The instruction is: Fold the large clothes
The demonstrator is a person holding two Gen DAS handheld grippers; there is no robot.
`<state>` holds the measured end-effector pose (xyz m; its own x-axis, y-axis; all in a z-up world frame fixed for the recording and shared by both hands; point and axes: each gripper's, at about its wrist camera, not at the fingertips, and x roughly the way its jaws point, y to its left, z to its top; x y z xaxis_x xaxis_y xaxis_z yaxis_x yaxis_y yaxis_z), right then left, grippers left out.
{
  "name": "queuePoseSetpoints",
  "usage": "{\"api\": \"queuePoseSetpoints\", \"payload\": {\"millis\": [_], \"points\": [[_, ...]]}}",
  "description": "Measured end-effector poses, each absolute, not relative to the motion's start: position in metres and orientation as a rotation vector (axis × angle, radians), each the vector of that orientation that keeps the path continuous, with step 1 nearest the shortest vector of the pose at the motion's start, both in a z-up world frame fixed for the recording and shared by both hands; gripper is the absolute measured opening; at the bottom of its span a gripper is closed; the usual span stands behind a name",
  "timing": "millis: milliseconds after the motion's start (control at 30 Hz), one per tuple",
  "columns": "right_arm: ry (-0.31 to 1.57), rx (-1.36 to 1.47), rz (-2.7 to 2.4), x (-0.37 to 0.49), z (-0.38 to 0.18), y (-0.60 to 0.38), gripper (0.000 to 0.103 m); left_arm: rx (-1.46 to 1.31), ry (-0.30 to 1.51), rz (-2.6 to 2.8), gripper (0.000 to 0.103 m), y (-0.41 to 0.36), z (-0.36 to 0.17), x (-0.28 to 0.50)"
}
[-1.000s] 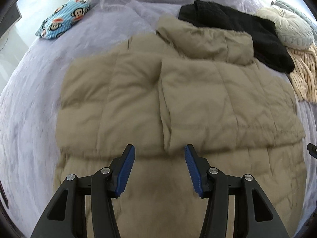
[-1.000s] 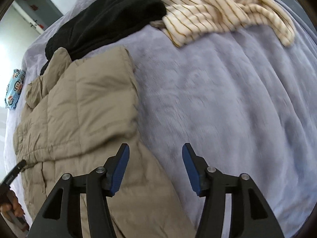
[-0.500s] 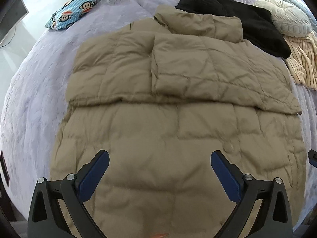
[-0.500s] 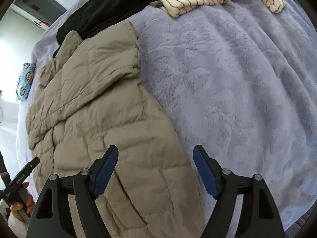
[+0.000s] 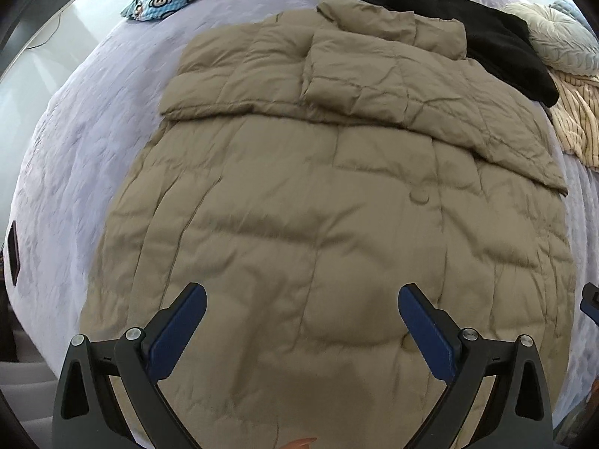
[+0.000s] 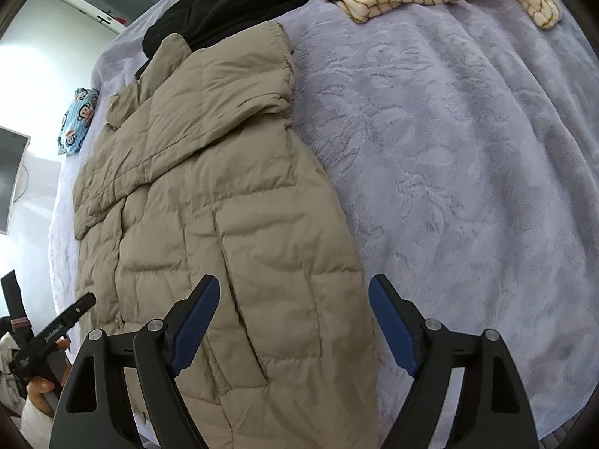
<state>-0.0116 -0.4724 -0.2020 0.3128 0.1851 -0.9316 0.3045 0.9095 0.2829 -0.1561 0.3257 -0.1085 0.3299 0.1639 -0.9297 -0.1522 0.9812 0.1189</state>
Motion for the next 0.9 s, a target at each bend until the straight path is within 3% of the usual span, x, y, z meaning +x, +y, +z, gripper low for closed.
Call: {"api": "queuePoseSetpoints", "payload": {"millis": [33, 67, 900], "points": [[1.258, 0.461, -0.087, -0.014, -0.203, -0.472, 0.087, 0.013, 1.221, 0.211, 0.102, 0.328, -0.109, -0.159], [1.254, 0.475, -0.093, -0.017, -0.204, -0.470, 0.103, 0.014, 1.222, 0.214, 0.102, 0.327, -0.109, -0.161], [1.174, 0.799, -0.187, -0.134, -0.209, -0.422, 0.103, 0.064, 1.297, 0.110, 0.102, 0.395, -0.133, -0.228]]}}
